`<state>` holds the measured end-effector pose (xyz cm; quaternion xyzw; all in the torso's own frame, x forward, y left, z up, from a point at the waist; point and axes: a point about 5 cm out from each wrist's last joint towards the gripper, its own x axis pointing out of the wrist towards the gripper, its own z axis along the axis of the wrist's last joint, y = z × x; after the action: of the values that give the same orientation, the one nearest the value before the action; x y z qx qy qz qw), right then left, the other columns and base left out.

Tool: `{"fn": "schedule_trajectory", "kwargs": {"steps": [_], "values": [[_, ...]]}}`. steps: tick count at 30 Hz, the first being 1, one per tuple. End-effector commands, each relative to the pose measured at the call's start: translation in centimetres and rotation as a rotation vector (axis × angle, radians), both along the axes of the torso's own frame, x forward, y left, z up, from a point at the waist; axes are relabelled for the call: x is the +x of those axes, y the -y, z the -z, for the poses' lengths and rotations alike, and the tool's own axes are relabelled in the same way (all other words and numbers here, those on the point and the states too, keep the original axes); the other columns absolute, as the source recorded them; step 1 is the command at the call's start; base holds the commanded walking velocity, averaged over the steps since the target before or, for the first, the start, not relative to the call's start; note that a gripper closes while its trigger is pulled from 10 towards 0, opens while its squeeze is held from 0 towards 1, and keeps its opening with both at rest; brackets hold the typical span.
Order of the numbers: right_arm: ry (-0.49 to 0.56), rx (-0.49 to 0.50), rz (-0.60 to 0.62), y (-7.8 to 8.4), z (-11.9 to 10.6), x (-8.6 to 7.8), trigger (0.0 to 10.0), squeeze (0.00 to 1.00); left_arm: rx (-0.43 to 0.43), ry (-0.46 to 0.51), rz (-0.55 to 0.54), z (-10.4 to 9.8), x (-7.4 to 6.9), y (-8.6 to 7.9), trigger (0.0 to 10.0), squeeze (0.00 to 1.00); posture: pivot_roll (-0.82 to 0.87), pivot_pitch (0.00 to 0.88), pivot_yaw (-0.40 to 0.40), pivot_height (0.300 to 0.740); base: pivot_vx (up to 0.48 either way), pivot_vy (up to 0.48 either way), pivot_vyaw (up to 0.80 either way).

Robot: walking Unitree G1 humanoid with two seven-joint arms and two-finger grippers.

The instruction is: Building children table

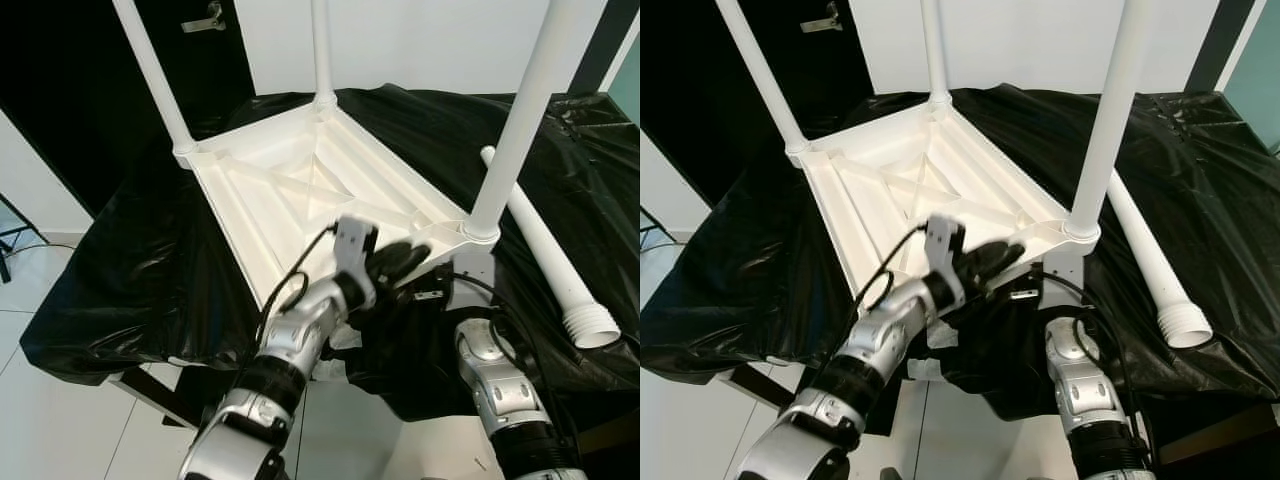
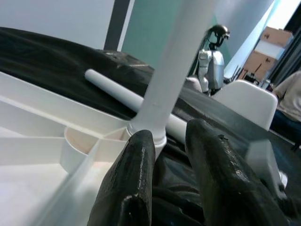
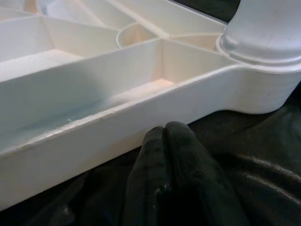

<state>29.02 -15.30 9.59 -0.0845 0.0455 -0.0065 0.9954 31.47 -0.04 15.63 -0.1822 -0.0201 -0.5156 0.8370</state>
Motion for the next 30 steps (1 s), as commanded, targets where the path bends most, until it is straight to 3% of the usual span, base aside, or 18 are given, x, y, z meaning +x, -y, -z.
{"fn": "schedule_trajectory", "kwargs": {"steps": [1,3,5,7,8,11,12,13,16,17,18,20,21,25,28,30], "values": [[-0.025,-0.005,-0.023,-0.7,0.5,-0.4,10.0,0.00,-0.061,0.101,0.335,-0.4,-1.6,-0.4,10.0,0.00,-0.16,0.000,0.084,0.740,0.000,0.000,0.00],[-0.037,-0.010,-0.021,-0.7,0.7,-0.5,10.0,0.00,-0.051,0.115,0.403,-0.4,-1.9,-1.0,10.0,0.00,-0.16,0.000,0.083,0.740,0.000,0.000,0.00],[-0.039,-0.014,-0.019,-0.6,0.7,-0.5,10.0,0.00,-0.028,0.117,0.399,-0.2,-1.8,-1.1,10.0,0.00,-0.16,0.000,0.082,0.740,0.000,0.000,0.00],[-0.037,-0.018,-0.016,-0.4,0.5,-0.4,10.0,0.00,0.037,0.105,0.309,0.2,-0.8,-1.4,10.0,0.00,-0.16,0.000,0.080,0.740,0.000,0.000,0.00],[-0.035,-0.020,-0.014,-0.3,0.4,-0.4,10.0,0.00,0.109,0.086,0.203,0.7,0.3,-1.6,10.0,0.00,-0.16,0.000,0.078,0.740,0.000,0.000,0.00],[-0.035,-0.021,-0.011,-0.2,0.3,-0.4,10.0,0.00,0.154,0.074,0.133,0.9,1.0,-1.8,10.0,0.00,-0.16,0.000,0.078,0.740,0.000,0.000,0.00],[-0.034,-0.022,-0.010,-0.2,0.3,-0.4,10.0,0.00,0.238,0.045,0.013,1.7,2.1,-2.9,10.0,1.00,-0.15,0.000,0.073,0.740,0.000,0.000,0.00],[-0.034,-0.022,-0.010,-0.2,0.3,-0.4,10.0,0.00,0.238,0.045,0.013,1.7,2.1,-2.9,10.0,1.00,-0.15,0.000,0.073,0.740,0.000,0.000,0.00],[-0.032,-0.021,-0.021,-0.7,0.1,-0.4,10.0,0.00,0.357,0.025,-0.178,2.2,3.5,-5.1,10.0,1.00,-0.13,0.000,0.072,0.740,0.000,0.000,0.00],[-0.032,-0.021,-0.021,-0.7,0.1,-0.4,10.0,0.00,0.357,0.025,-0.178,2.2,3.5,-5.1,10.0,1.00,-0.13,0.000,0.072,0.740,0.000,0.000,0.00],[-0.034,-0.018,-0.029,-1.1,0.2,-0.4,10.0,0.00,0.344,0.039,-0.210,1.7,3.7,-5.8,10.0,0.40,-0.12,0.000,0.073,0.740,0.000,0.000,0.00],[-0.035,-0.017,-0.030,-1.2,0.2,-0.4,10.0,0.00,0.329,0.045,-0.216,1.4,3.7,-6.0,10.0,0.40,-0.12,0.000,0.073,0.740,0.000,0.000,0.00],[-0.037,-0.016,-0.032,-1.3,0.3,-0.4,10.0,0.00,0.331,0.056,-0.206,1.5,3.7,-6.4,10.0,0.00,-0.12,0.000,0.074,0.740,0.000,0.000,0.00],[-0.038,-0.013,-0.036,-1.5,0.3,-0.4,10.0,0.00,0.354,0.085,-0.110,1.9,3.2,-7.6,10.0,0.00,-0.12,0.000,0.073,0.740,0.000,0.000,0.00],[-0.040,-0.012,-0.038,-1.5,0.3,-0.3,10.0,0.00,0.393,0.111,0.211,2.5,1.2,-9.2,10.0,0.00,-0.12,0.000,0.072,0.740,0.000,0.000,0.00],[-0.042,-0.014,-0.038,-1.4,0.4,-0.3,10.0,0.00,0.402,0.095,0.325,2.7,0.5,-9.7,10.0,0.00,-0.12,0.000,0.072,0.740,0.000,0.000,0.00]]}}
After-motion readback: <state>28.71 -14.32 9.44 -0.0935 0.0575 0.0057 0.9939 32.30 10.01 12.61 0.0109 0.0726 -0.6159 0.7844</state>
